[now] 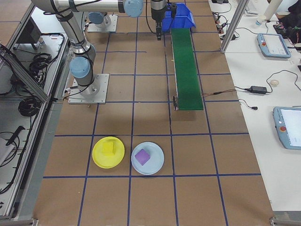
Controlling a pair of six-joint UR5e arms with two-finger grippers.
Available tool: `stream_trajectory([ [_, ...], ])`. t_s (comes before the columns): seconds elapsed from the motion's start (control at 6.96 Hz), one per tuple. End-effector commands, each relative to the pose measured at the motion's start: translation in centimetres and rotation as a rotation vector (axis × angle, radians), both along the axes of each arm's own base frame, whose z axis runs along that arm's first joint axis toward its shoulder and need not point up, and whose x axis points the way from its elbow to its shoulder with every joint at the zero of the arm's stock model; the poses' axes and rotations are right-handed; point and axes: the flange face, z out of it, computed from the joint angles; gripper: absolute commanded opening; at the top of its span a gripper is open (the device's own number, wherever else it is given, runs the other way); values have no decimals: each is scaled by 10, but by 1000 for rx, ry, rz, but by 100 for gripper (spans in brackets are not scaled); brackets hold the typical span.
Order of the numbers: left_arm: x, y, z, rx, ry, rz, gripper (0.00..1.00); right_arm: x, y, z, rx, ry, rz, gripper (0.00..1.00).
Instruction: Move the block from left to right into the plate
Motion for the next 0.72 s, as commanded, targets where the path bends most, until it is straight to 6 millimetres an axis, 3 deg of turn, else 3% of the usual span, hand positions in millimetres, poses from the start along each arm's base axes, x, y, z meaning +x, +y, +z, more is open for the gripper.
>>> stream_trajectory([
  [0.0, 0, 0, 0, -1, 0, 0, 100, 5, 0, -14, 21, 11, -10, 100],
  [0.14, 1, 0, -1, 0, -3, 1, 100, 5, 1, -22, 37, 7, -12, 100],
  [0.58, 2, 0, 0, 2, -11, 3, 100, 4, 1, -22, 36, 15, -5, 100],
])
